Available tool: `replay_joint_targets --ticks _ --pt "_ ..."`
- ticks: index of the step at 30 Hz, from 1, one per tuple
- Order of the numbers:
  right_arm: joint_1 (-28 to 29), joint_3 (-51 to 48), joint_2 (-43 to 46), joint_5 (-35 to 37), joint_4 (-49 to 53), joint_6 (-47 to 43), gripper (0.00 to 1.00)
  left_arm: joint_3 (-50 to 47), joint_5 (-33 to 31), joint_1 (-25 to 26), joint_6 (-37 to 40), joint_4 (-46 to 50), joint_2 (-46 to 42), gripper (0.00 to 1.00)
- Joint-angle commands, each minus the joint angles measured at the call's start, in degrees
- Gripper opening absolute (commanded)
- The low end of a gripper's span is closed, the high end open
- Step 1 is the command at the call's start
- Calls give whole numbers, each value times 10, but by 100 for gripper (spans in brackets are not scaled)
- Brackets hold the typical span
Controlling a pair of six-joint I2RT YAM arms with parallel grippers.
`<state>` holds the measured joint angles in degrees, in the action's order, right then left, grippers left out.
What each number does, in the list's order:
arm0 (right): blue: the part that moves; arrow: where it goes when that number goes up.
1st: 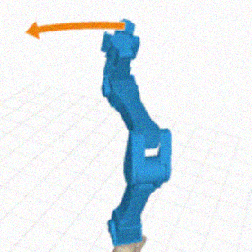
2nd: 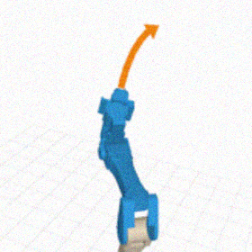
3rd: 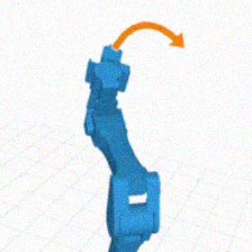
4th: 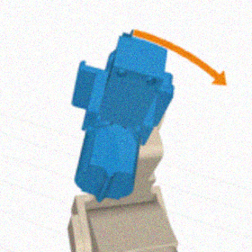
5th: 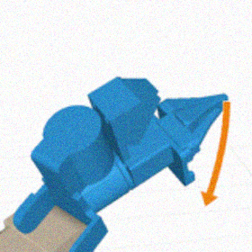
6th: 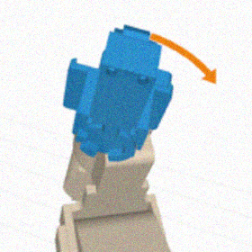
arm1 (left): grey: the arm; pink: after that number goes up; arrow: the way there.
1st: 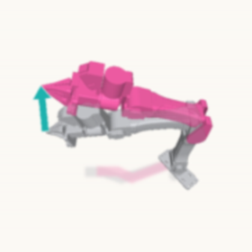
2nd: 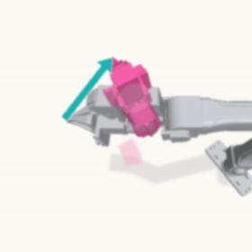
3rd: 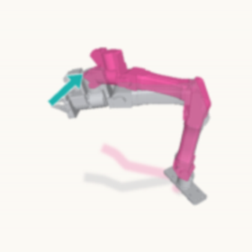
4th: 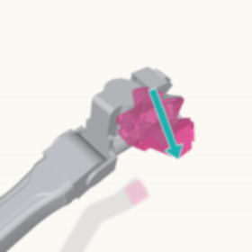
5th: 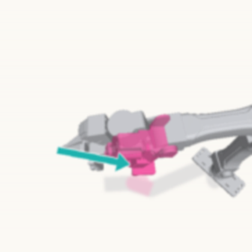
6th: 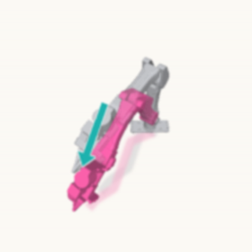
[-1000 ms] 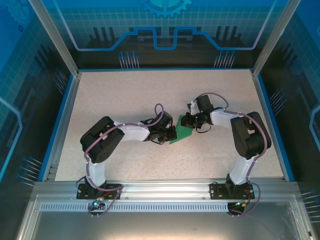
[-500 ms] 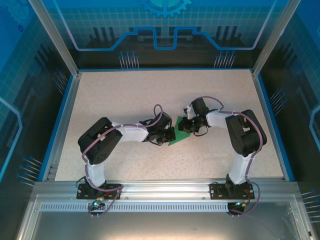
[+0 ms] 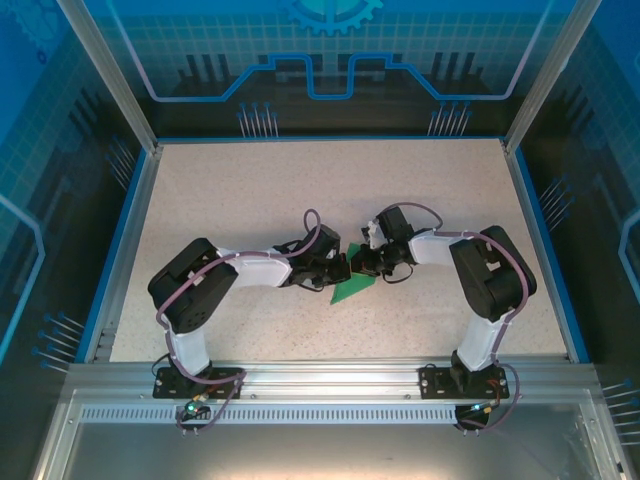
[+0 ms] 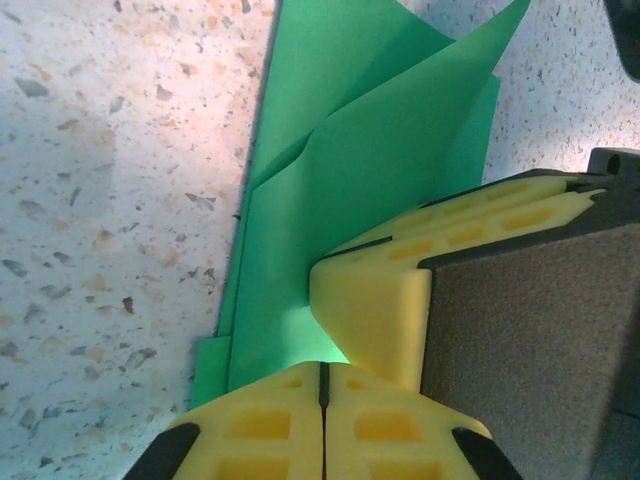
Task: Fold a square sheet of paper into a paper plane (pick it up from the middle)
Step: Fourth fold the wing at the center of the table.
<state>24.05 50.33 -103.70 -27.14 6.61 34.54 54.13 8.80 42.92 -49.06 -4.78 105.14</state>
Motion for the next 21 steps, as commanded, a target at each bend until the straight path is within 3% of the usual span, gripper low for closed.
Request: replay_joint_targets --ticks 1,21 --pt "-3 -7 -11 -13 11 10 8 -17 -3 1 -6 16 11 6" --pt "-62 30 -39 -15 0 -15 9 -16 -49 2 8 89 8 2"
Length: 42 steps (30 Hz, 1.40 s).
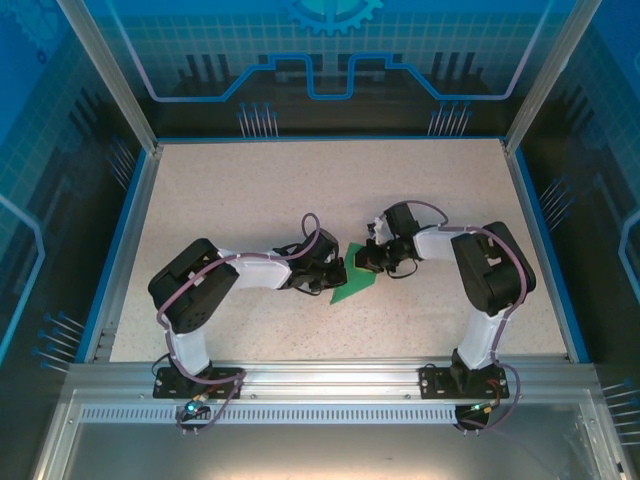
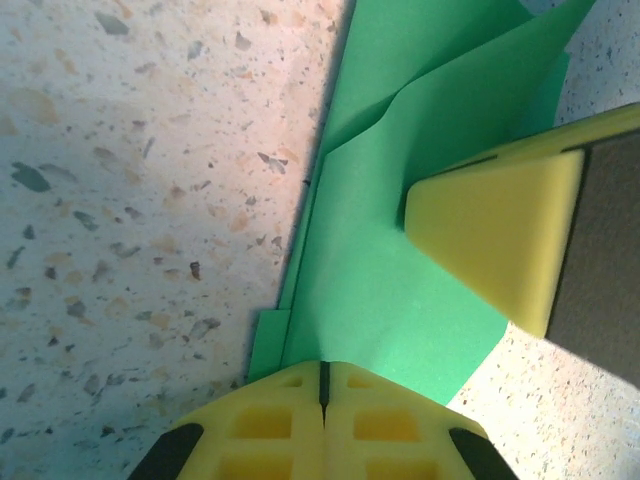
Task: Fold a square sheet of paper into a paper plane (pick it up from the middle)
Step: Fourth fold the wing at the center of the table.
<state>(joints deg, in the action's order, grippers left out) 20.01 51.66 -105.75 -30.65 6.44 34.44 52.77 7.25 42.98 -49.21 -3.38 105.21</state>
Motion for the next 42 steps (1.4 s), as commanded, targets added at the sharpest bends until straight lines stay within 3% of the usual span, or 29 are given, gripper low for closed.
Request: replay_joint_targets --ticks 1,15,20,30,42 --pt "-26 18 -21 22 2 -14 9 -2 -35 1 10 78 7 2" --pt "-96 95 -56 61 33 -9 9 -4 -36 1 11 81 5 1" --pt "-98 100 -15 79 54 -14 9 3 -28 1 14 75 0 1" --pt "-39 11 130 101 89 -14 20 48 -10 0 30 65 -21 11" --pt "24 38 55 76 71 6 21 10 4 -13 4 36 -69 25"
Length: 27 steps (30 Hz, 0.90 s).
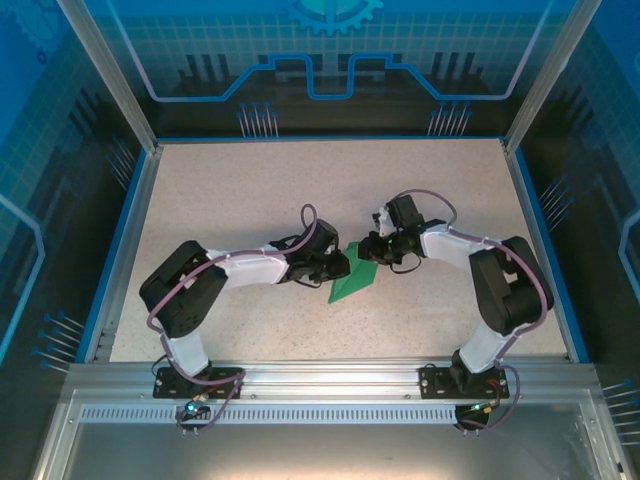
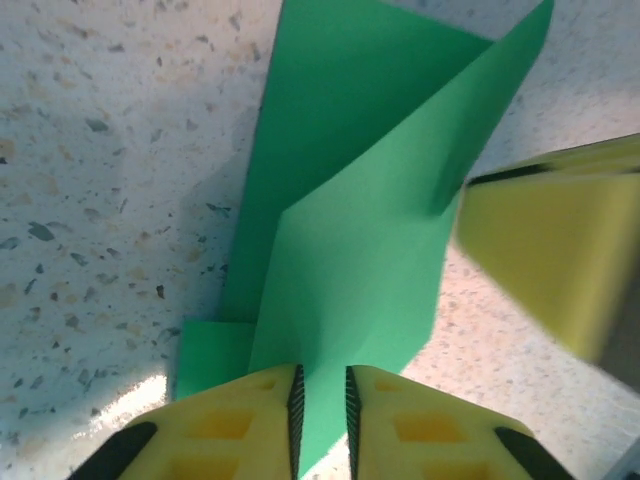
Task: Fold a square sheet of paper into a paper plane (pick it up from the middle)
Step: Fourth fold the wing at the center of the table.
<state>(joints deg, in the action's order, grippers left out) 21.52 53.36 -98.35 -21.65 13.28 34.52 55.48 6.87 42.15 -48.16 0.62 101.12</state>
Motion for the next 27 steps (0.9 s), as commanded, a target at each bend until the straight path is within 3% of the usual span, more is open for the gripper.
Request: replay_joint_targets --ticks 1,8,18,27 --pt "11 23 -25 -15 1 7 21 -23 6 -6 -9 -4 -32 27" --pt "13 28 -44 -14 -3 14 20 -61 10 -7 -23 -15 -40 37" --pt "12 28 -38 -10 -1 17 20 -59 66 -7 -5 -64 -6 32" --pt "12 27 -36 -13 -1 15 19 -34 64 -6 10 -48 25 30"
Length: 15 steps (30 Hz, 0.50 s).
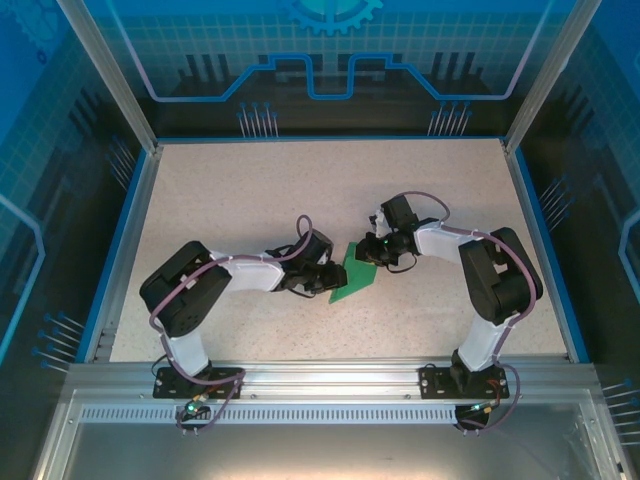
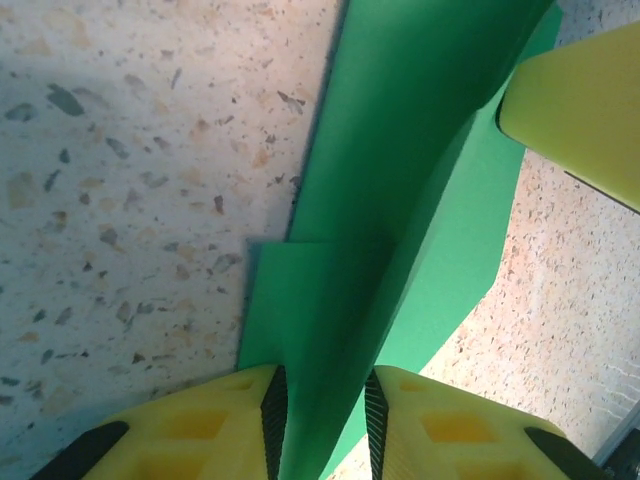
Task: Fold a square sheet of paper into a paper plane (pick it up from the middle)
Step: Fourth fold the wing at the center of the table.
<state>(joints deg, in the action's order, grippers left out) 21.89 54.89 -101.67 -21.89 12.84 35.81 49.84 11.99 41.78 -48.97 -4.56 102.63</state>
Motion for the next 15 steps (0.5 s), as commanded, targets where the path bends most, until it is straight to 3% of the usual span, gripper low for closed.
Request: replay_joint_targets --ticks 1,8,15 --pt "8 13 -2 -11 3 2 19 25 14 -3 20 3 11 29" --pt "3 10 7 -29 -6 4 19 43 26 -3 27 4 28 20" --pt "-16 -15 40 -43 -13 3 19 57 31 -7 31 5 41 4"
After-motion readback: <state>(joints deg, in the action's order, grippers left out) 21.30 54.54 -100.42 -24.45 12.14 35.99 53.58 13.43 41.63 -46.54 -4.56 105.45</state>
